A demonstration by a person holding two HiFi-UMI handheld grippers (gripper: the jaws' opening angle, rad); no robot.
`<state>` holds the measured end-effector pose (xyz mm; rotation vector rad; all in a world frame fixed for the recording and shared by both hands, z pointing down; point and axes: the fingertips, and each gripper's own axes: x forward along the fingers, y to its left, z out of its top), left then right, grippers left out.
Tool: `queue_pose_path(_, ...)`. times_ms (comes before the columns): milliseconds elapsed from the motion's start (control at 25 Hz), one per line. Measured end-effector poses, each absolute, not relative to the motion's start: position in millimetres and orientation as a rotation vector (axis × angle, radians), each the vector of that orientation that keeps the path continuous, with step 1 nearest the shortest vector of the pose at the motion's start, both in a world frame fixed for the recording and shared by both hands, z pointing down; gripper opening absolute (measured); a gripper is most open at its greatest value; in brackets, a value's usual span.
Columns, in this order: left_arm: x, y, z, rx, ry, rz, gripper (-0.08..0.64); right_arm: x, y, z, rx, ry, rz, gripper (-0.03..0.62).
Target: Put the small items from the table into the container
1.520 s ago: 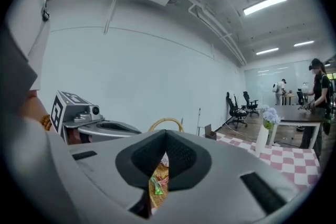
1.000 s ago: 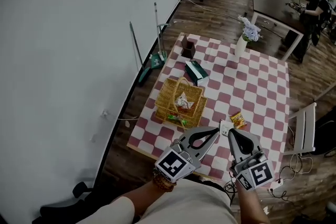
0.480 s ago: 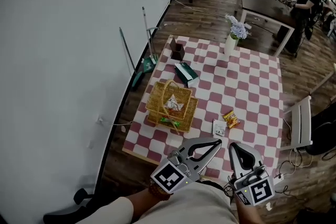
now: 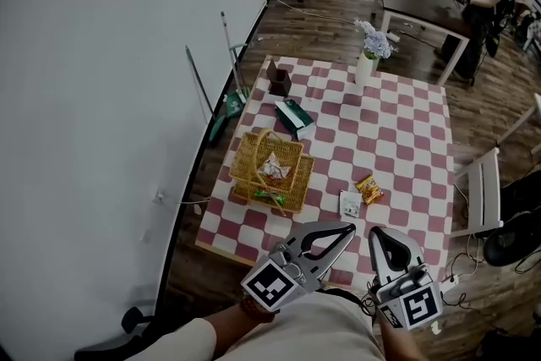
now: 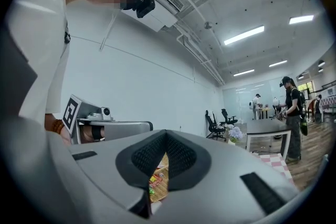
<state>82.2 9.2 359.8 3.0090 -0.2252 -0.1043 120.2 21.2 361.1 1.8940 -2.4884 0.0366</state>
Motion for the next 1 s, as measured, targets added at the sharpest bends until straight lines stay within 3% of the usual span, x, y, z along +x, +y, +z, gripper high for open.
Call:
queue_pose_path(520,86.6,-5.3,381.0,2.971,-0.244,-0.055,0.017,125.0,11.9,376.6,1.886,-2.467,0.059,0.015)
queue_pose_path(1000,99.1,-27.9,449.1,2.948,-0.221,0.071,0.018,134.0,-9.4,470.7,1.793,-2.419,0.307,0.026)
